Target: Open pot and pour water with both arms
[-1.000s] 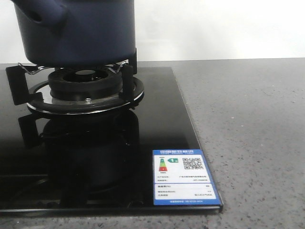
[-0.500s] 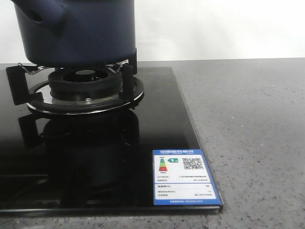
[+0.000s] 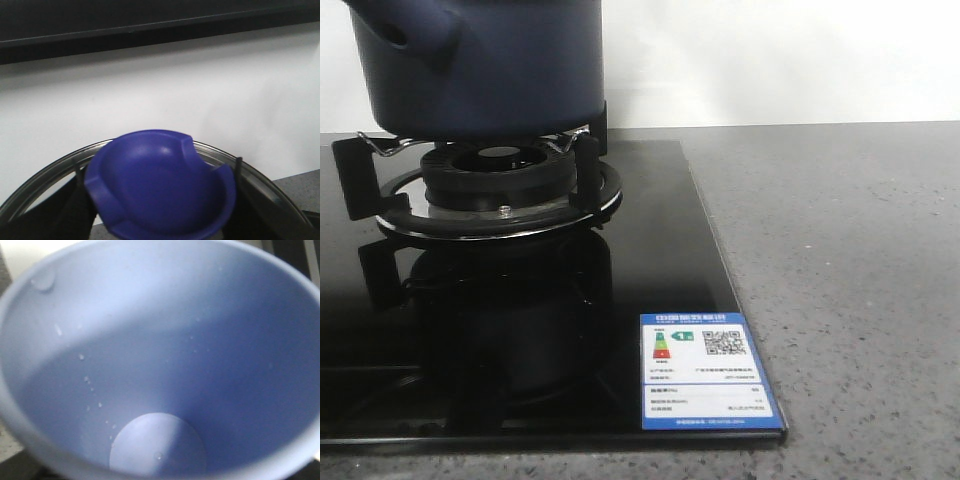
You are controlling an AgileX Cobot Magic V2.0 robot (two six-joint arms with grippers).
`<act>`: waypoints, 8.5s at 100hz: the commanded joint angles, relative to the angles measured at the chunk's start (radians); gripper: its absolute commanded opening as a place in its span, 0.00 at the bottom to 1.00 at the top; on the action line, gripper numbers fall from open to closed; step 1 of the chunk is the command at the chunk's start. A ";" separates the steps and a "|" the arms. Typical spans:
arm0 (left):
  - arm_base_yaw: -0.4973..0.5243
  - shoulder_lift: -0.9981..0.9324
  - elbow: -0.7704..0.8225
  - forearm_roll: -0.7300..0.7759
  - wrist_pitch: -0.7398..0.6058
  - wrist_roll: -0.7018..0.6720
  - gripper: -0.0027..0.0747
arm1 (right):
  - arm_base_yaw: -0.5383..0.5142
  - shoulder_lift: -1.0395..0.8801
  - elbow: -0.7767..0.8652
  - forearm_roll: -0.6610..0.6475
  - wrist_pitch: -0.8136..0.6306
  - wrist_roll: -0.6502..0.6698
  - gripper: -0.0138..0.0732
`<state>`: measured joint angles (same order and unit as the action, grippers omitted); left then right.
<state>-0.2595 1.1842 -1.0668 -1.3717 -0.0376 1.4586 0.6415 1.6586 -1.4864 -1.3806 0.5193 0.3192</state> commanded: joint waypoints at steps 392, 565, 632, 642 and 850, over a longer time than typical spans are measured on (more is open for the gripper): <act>-0.004 -0.031 -0.032 -0.010 0.124 -0.010 0.48 | -0.761 -0.771 1.146 0.159 -0.946 0.856 0.82; -0.004 0.138 -0.032 -0.289 0.550 0.210 0.48 | -0.761 -0.937 1.148 -0.001 -0.974 0.963 0.82; -0.004 0.185 -0.026 -0.219 0.585 0.219 0.48 | -0.761 -0.937 1.148 -0.001 -0.976 0.963 0.82; -0.004 0.185 -0.026 -0.213 0.585 0.219 0.48 | -0.761 -0.937 1.148 -0.001 -0.976 0.963 0.82; 0.290 -0.328 0.054 -0.095 0.405 0.031 0.01 | -0.761 -0.991 0.741 0.117 -1.097 0.963 0.09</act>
<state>0.0275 0.9313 -1.0281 -1.4577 0.4705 1.4988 -0.1157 0.7083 -0.7192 -1.2914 -0.6692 1.2829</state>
